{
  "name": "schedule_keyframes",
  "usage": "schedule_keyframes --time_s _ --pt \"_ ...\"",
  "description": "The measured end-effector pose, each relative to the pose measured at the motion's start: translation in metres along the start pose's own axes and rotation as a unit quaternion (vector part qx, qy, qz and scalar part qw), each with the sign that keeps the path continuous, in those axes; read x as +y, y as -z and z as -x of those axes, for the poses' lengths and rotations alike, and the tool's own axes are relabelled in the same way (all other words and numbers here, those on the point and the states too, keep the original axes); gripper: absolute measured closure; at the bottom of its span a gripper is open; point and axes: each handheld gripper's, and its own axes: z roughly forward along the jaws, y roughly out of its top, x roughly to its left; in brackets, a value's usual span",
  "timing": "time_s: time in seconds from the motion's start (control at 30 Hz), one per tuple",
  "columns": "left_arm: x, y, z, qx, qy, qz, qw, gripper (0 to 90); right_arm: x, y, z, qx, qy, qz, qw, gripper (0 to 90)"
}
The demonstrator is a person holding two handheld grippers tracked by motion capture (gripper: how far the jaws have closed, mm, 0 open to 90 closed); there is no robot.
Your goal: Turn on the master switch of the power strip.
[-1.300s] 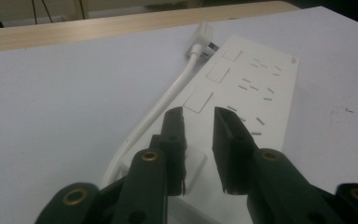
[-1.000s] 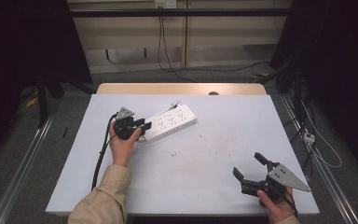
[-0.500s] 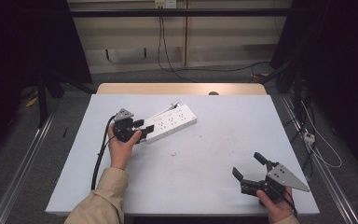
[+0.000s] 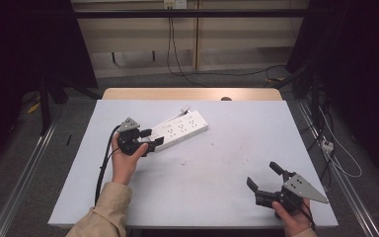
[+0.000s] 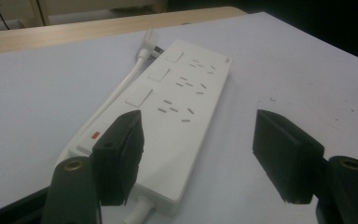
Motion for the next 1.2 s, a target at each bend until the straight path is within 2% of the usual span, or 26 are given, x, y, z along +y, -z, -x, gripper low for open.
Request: schedule_keyframes --time_s 0.2,0.63,0.93,1.2 --pt "-0.005 0.008 0.001 -0.003 -0.001 -0.005 1.0000 29.8 0.000 -0.001 -0.001 0.001 -0.001 0.000 1.0000 4.4" --pt "-0.013 0.025 0.003 -0.007 0.001 0.002 1.0000 22.5 0.001 -0.002 -0.002 0.003 0.001 0.001 1.0000 4.5" --pt "-0.015 0.032 0.008 -0.015 -0.007 0.005 0.9998 21.7 0.001 -0.003 -0.003 0.006 0.000 0.001 1.0000 4.6" --pt "-0.020 0.040 0.008 -0.015 -0.002 0.006 0.9999 19.7 0.001 -0.002 -0.003 0.009 0.002 0.000 1.0000 4.7"
